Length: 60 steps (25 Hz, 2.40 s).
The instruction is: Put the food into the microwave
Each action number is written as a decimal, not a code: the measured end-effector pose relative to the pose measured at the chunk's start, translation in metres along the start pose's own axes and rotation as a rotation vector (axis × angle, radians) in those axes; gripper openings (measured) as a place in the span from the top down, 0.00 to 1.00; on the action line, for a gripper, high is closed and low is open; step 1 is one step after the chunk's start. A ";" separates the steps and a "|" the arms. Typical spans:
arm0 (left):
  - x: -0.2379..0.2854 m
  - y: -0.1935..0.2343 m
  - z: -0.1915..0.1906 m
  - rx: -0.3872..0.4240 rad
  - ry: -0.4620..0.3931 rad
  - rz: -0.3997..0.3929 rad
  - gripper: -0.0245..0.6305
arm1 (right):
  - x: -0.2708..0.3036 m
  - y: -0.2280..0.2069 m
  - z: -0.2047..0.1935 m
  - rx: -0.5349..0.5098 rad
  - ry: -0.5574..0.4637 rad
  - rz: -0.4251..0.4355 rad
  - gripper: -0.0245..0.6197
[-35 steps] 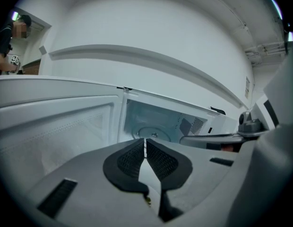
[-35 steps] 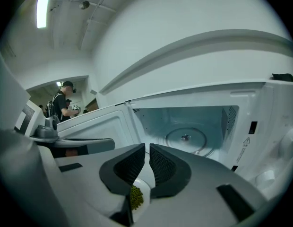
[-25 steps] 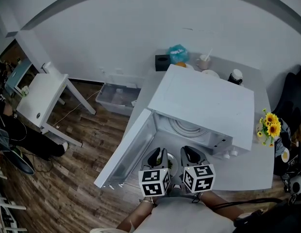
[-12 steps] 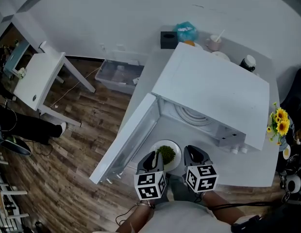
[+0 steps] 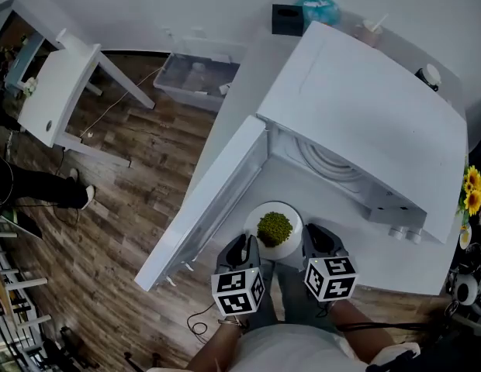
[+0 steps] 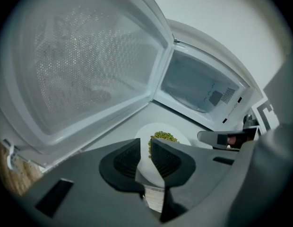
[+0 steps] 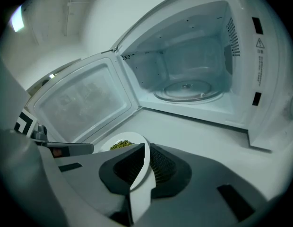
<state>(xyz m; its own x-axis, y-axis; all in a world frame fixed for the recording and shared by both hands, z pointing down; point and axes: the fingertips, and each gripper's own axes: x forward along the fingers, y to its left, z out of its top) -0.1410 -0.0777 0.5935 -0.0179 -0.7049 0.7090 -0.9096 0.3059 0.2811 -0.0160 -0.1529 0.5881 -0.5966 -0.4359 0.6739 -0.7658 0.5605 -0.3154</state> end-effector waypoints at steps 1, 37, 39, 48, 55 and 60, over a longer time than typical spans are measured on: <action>0.001 0.002 -0.002 -0.002 0.005 0.002 0.86 | 0.002 -0.001 -0.003 0.003 0.006 -0.001 0.93; 0.028 0.014 -0.010 -0.086 0.041 -0.026 0.86 | 0.023 -0.006 -0.020 0.106 0.026 -0.045 0.93; 0.027 0.010 -0.009 -0.083 0.040 -0.035 0.86 | 0.020 -0.009 -0.019 0.113 0.022 -0.058 0.93; 0.028 -0.008 0.004 -0.062 0.037 -0.074 0.86 | 0.002 -0.019 -0.005 0.131 -0.032 -0.101 0.93; 0.027 -0.020 0.014 -0.041 0.034 -0.102 0.86 | -0.009 -0.025 0.004 0.147 -0.067 -0.129 0.93; 0.027 -0.030 0.022 -0.022 0.030 -0.129 0.86 | -0.017 -0.030 0.012 0.160 -0.092 -0.154 0.93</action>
<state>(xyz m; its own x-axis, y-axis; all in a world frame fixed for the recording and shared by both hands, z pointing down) -0.1236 -0.1202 0.5904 0.1114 -0.7198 0.6852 -0.8943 0.2281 0.3850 0.0145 -0.1701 0.5781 -0.4833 -0.5741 0.6609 -0.8735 0.3665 -0.3204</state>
